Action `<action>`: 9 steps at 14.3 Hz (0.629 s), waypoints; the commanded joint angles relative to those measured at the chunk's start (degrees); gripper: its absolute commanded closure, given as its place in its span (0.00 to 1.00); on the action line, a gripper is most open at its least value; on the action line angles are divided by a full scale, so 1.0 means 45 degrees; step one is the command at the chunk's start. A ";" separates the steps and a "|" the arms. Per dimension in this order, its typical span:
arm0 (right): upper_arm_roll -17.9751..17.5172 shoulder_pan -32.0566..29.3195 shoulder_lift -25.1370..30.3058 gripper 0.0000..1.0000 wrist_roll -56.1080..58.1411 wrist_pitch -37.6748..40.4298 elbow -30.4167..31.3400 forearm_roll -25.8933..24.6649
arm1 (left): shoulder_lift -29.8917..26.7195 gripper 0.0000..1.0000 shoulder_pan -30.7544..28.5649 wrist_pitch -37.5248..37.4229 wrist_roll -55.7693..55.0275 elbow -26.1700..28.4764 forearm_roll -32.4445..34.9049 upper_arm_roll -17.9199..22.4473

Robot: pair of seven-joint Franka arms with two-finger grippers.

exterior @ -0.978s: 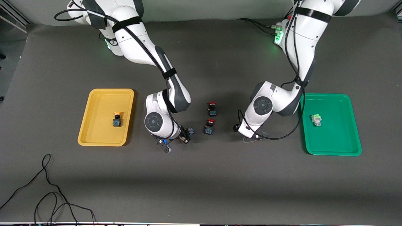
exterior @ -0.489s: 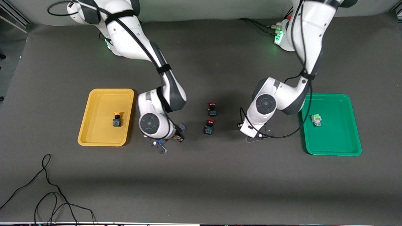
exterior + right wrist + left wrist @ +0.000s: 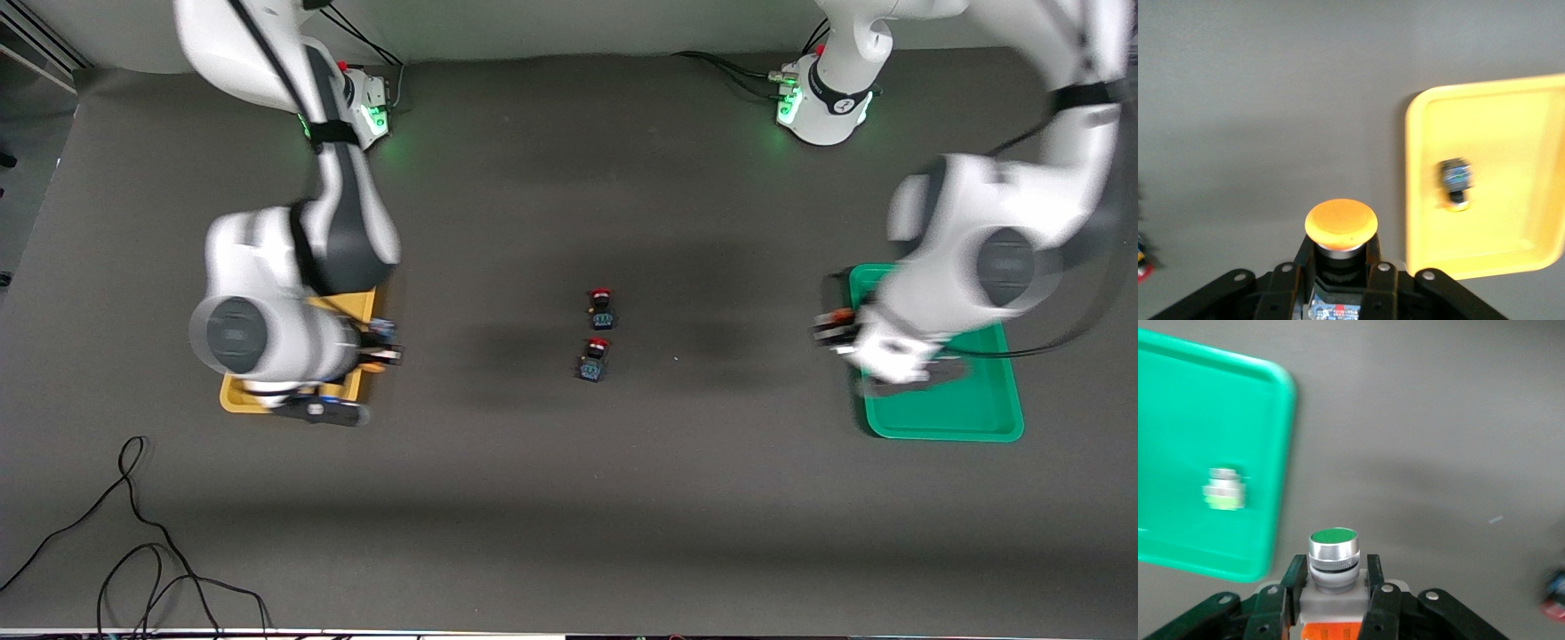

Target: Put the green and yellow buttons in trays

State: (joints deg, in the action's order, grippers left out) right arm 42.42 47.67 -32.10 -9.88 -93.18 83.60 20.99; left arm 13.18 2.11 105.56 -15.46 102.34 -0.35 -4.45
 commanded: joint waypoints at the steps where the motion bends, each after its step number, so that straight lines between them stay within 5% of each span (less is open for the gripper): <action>1: 0.1039 0.0148 0.1251 1.00 0.3082 -0.0501 0.2041 -0.0290 | -0.0390 1.00 -0.2706 -0.0157 0.4165 0.0734 0.0872 -0.0145; 4: 0.1785 0.0303 0.1876 1.00 0.4928 -0.2488 0.4324 -0.0290 | 0.0038 1.00 -0.4546 0.1749 0.6827 0.1433 0.1600 -0.0145; 9: 0.1766 0.0207 0.2035 1.00 0.7545 -0.7858 0.8096 -0.0115 | 0.2261 1.00 -0.5020 0.8620 0.7205 0.4423 0.2401 0.0380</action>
State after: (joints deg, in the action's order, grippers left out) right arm 50.37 47.75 -25.51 20.30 -120.76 112.86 20.94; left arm 19.45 -20.71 134.67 16.61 118.24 8.87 -3.87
